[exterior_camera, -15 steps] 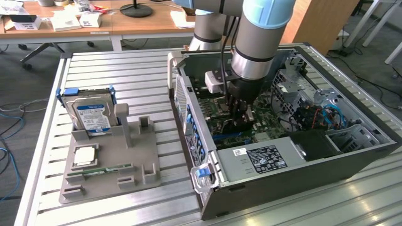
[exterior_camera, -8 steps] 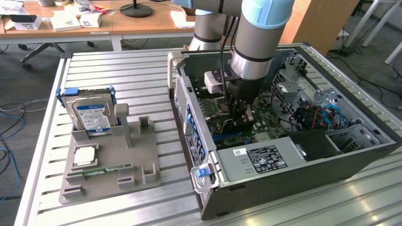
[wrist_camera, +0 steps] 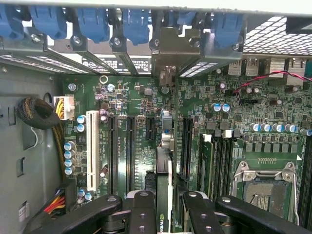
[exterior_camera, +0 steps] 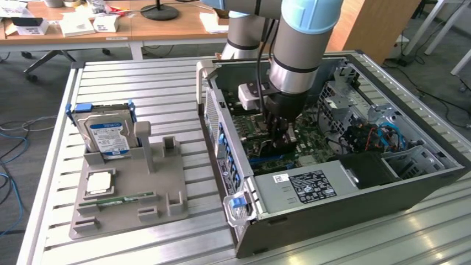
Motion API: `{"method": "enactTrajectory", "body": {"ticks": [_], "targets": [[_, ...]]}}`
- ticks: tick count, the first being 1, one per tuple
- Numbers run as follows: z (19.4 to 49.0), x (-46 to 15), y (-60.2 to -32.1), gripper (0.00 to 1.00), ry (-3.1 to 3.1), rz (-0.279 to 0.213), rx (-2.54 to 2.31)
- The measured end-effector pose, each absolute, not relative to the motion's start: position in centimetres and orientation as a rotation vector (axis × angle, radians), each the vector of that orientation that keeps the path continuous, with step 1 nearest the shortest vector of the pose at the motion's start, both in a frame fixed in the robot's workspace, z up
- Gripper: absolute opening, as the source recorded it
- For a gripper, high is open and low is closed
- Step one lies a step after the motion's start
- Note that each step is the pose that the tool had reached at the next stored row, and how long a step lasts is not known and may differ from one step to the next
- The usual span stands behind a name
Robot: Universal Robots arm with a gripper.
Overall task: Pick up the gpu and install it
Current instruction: 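Insert the gpu into the slot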
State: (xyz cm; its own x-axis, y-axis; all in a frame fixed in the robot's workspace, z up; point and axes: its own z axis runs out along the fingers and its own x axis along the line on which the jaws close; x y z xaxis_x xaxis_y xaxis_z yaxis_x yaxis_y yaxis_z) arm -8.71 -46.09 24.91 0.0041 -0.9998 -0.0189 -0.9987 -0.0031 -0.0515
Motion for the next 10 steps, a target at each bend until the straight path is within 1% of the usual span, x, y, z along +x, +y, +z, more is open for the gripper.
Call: {"method": "enactTrajectory", "body": {"ticks": [6, 10], "targets": [[24.91, -8.86, -46.09, 0.26, 2.180, -0.040, -2.188], [24.88, -8.99, -46.09, 0.26, 2.172, -0.057, -2.180]]}}
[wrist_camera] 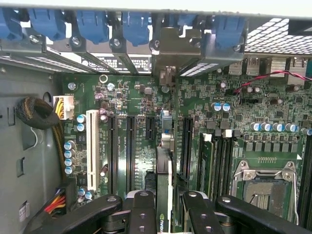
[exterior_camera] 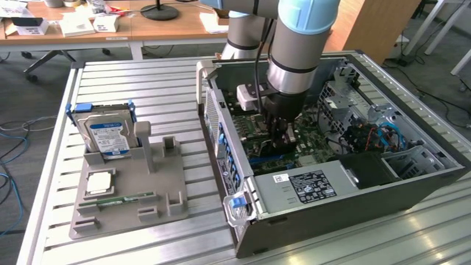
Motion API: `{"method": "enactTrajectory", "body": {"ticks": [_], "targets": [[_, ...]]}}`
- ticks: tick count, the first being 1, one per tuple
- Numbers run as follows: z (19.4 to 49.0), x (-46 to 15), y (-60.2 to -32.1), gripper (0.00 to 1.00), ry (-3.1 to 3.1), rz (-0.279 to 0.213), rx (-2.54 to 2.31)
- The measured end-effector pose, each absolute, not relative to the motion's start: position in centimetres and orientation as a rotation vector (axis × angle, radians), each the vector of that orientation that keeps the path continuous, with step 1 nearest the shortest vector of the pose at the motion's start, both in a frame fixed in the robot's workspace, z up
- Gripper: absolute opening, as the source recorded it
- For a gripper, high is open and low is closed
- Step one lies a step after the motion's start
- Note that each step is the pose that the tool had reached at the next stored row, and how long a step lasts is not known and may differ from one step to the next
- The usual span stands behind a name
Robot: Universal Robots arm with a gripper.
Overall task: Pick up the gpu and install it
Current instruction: 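Insert the gpu into the slot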
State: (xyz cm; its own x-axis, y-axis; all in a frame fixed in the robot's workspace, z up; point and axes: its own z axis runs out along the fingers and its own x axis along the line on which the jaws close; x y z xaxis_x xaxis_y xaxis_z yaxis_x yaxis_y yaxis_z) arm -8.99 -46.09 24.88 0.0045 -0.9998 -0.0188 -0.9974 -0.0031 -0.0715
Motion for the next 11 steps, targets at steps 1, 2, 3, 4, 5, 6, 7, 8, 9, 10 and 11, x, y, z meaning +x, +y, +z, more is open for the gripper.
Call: {"method": "enactTrajectory", "body": {"ticks": [1, 2, 3, 4, 5, 6, 7, 8, 9, 10, 11], "targets": [[24.88, -9.01, -46.08, 0.26, 2.170, -0.060, -2.179], [24.88, -9.01, -46.08, 0.26, 2.170, -0.060, -2.179], [24.88, -9.01, -46.08, 0.26, 2.170, -0.060, -2.179], [24.88, -9.01, -46.08, 0.26, 2.170, -0.060, -2.179], [24.88, -9.02, -46.09, 0.26, 2.170, -0.060, -2.179], [24.88, -9.03, -46.08, 0.26, 2.170, -0.061, -2.178], [24.88, -9.06, -46.08, 0.26, 2.170, -0.061, -2.178], [24.88, -9.09, -46.08, 0.26, 2.170, -0.062, -2.178], [24.88, -9.12, -46.09, 0.26, 2.169, -0.062, -2.178], [24.88, -9.16, -46.09, 0.26, 2.169, -0.063, -2.178], [24.88, -9.20, -46.09, 0.26, 2.169, -0.063, -2.177]]}}
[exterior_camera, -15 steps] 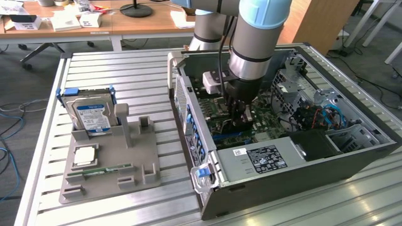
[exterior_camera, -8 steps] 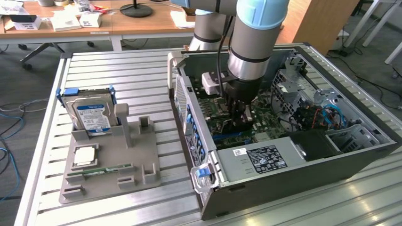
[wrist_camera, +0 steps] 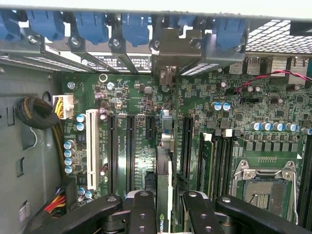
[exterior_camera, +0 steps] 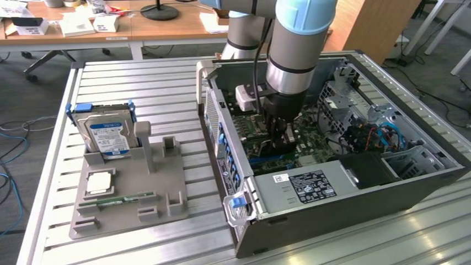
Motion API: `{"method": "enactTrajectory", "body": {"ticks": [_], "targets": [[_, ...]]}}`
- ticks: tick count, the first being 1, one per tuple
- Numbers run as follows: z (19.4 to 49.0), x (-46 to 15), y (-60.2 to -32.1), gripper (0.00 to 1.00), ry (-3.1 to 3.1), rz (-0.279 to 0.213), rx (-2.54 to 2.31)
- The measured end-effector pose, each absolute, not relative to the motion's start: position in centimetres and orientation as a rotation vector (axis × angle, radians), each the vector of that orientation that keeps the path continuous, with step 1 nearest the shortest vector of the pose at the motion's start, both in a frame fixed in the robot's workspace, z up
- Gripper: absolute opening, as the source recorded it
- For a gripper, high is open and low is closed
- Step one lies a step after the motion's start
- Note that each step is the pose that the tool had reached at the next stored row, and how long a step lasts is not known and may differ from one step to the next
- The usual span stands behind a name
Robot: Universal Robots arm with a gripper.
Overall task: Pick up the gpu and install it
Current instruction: 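Insert the gpu into the slot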
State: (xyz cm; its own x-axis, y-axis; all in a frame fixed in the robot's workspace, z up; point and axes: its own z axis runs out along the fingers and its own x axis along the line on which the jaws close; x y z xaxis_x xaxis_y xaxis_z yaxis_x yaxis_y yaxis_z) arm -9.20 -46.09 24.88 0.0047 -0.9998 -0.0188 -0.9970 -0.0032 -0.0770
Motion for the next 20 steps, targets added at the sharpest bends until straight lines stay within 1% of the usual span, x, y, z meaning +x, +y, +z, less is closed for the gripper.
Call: {"method": "enactTrajectory", "body": {"ticks": [9, 20], "targets": [[24.87, -9.45, -46.08, 0.26, 2.163, -0.075, -2.172], [24.87, -9.48, -46.09, 0.26, 2.163, -0.076, -2.171]]}}
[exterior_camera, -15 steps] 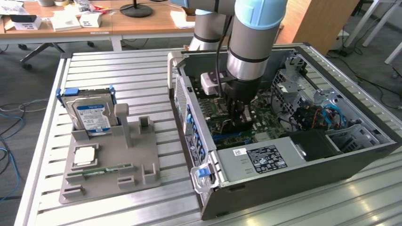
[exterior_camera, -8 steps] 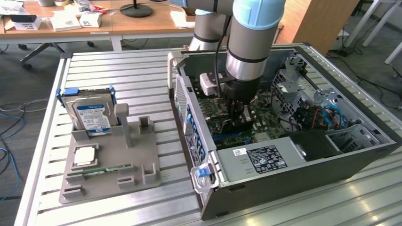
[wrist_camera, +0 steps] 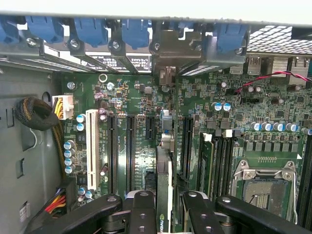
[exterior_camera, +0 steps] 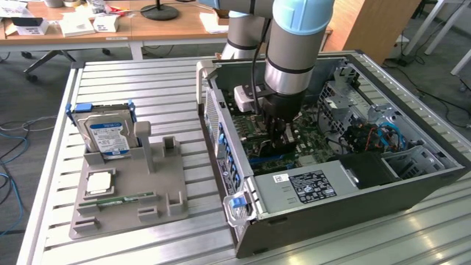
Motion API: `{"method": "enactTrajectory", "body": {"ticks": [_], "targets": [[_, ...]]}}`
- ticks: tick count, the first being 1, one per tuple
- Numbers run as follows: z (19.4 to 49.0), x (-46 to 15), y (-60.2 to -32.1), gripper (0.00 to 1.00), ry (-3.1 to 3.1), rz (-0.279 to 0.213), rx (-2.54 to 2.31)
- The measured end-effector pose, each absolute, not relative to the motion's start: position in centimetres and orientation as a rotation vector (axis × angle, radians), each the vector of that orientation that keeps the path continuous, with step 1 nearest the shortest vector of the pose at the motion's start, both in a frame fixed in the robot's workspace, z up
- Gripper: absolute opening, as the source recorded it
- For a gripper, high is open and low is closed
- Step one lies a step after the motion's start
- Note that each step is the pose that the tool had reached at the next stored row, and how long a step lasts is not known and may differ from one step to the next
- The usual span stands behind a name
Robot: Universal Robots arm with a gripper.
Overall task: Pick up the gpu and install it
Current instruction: 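Insert the gpu into the slot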
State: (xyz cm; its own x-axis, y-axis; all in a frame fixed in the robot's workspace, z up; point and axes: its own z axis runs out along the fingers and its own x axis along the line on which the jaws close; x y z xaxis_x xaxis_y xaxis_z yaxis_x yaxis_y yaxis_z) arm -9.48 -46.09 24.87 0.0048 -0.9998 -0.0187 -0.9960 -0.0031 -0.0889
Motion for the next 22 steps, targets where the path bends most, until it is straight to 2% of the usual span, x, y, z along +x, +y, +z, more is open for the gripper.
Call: {"method": "enactTrajectory", "body": {"ticks": [22], "targets": [[24.70, -9.58, -46.09, 0.26, 2.159, -0.084, -2.167]]}}
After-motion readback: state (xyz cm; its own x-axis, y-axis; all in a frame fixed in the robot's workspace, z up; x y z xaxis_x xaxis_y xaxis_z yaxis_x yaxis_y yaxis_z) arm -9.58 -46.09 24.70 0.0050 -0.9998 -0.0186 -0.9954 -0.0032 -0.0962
